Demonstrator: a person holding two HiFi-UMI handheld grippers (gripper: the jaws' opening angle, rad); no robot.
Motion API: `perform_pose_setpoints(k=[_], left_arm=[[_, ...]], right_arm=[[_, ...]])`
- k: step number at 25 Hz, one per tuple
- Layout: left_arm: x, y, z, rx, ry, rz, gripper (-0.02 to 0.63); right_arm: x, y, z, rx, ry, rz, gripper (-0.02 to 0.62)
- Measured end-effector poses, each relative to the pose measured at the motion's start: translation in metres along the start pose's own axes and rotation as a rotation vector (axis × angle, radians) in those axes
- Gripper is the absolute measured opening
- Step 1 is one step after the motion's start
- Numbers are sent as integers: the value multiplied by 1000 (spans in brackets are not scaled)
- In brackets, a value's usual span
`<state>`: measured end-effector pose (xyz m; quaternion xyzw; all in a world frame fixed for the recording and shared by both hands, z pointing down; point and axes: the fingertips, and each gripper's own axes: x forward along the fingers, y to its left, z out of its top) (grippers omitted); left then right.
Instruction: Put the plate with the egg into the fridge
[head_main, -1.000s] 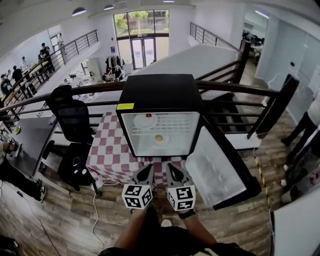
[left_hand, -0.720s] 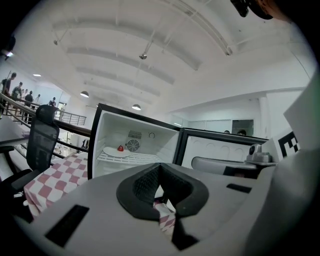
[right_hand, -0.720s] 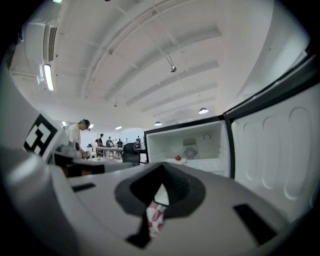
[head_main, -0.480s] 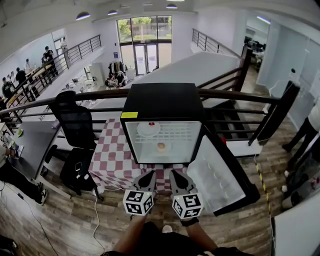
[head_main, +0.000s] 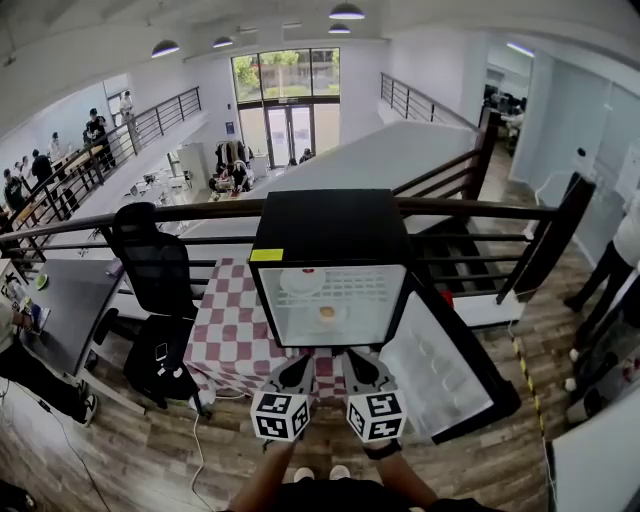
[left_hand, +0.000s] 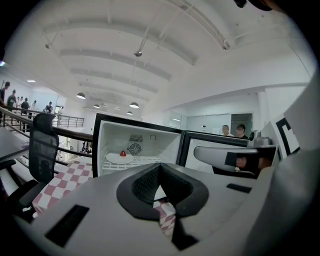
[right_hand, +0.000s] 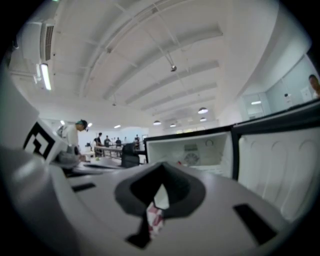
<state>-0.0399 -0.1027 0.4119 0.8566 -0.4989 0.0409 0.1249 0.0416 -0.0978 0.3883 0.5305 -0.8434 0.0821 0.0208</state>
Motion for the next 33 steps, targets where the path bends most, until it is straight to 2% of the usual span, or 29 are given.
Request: perform_pose_setpoints(k=[27,33], left_arm=[[32,19,9,-35,-1,-25,21],[35,27,11,-42,-5,-18,21]], right_arm=[[25,-5,13,-36,-10,-21,20],[32,-11,9,-27,8,-61,20]])
